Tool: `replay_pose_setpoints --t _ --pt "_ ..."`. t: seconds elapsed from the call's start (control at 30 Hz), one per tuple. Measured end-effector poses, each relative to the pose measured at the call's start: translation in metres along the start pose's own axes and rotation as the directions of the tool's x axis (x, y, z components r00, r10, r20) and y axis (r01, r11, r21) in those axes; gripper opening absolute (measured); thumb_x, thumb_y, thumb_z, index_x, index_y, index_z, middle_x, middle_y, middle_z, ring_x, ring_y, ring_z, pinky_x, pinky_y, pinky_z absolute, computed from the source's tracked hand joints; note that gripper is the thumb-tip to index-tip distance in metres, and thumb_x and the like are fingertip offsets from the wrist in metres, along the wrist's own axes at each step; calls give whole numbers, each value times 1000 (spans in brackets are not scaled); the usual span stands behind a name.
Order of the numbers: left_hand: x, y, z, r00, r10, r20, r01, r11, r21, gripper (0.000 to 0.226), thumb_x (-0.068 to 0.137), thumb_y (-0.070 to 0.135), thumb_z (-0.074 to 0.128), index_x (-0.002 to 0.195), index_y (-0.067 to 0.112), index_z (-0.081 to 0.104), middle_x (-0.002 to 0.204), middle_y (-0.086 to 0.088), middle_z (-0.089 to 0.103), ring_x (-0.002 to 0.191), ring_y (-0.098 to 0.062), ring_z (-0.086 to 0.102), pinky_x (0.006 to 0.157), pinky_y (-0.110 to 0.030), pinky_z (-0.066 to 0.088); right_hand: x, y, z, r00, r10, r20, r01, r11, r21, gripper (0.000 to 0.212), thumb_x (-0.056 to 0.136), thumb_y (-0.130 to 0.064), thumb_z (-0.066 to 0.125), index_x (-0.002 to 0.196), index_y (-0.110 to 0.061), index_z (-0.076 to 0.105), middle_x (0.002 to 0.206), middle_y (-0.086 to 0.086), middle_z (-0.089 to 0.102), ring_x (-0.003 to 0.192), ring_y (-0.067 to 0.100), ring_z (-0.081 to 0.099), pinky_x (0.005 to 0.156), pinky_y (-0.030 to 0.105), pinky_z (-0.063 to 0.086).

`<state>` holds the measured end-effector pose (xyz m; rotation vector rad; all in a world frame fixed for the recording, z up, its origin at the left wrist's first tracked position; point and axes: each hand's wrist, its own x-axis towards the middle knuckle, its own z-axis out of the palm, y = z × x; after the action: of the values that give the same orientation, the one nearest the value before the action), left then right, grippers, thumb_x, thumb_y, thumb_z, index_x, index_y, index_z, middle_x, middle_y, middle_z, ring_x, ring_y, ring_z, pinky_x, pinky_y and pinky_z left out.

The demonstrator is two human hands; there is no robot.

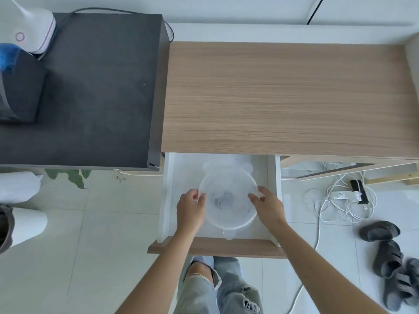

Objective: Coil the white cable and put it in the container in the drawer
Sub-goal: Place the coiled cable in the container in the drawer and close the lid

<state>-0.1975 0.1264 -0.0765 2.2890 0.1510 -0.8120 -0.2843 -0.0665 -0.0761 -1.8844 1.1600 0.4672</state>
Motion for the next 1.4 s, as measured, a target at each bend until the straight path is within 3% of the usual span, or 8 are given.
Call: replay_pose_setpoints --t 0.1,0.33,0.57,0.83,1.03,1.13,1.23,1.4 --pt "-11 -8 5 997 -42 -62 44 998 33 26 99 22 57 121 9 61 124 -9 62 110 -27 62 88 -33 48 -9 6 6 999 20 -49 -20 1000 7 48 99 -35 60 145 -23 52 119 14 67 111 33 61 92 37 46" --pt "-9 -5 11 992 -37 -124 39 999 18 17 99 17 57 114 10 60 115 -7 70 97 -25 66 76 -29 49 -7 3 14 994 10 -112 -8 1000 19 44 99 -32 61 142 -24 54 122 16 66 111 34 61 89 38 47" --pt "-5 -5 10 987 42 -157 -29 996 84 28 99 23 58 125 12 61 119 -5 70 101 -24 68 86 -40 57 5 8 11 993 48 -108 -55 996 -66 48 96 -42 64 139 -20 59 118 9 71 110 32 63 85 37 48" --pt "3 0 5 979 111 -171 -71 972 226 31 97 27 63 123 11 65 118 -6 73 101 -26 71 87 -41 57 -3 3 20 986 -36 -163 2 979 -202 32 96 -42 61 114 -17 69 84 2 66 77 30 57 65 34 43" --pt "8 0 2 987 63 -146 -29 975 220 26 96 22 63 120 12 65 118 -7 73 103 -26 70 86 -39 56 -6 7 22 986 -69 -153 48 990 -136 44 96 -41 65 133 -17 65 112 10 74 99 33 69 71 31 45" --pt "9 1 1 987 27 -160 5 980 197 25 97 24 62 121 15 64 119 -4 72 104 -25 68 78 -36 55 -6 6 22 988 -17 -155 -18 975 -221 52 94 -54 61 136 -23 62 124 10 65 106 33 66 73 34 46" --pt "9 6 0 980 15 -201 56 939 339 31 99 28 59 128 18 61 125 -8 63 113 -27 56 80 -36 52 -8 1 22 986 32 -163 -83 945 -316 59 89 -65 59 128 -21 64 121 10 63 99 34 66 70 34 43" --pt "2 7 1 990 6 -140 43 937 347 37 97 30 61 129 15 53 126 -8 63 114 -29 57 86 -38 54 -8 1 25 993 22 -114 -47 973 -224 56 94 -54 60 132 -13 59 125 14 67 108 34 64 78 36 47"
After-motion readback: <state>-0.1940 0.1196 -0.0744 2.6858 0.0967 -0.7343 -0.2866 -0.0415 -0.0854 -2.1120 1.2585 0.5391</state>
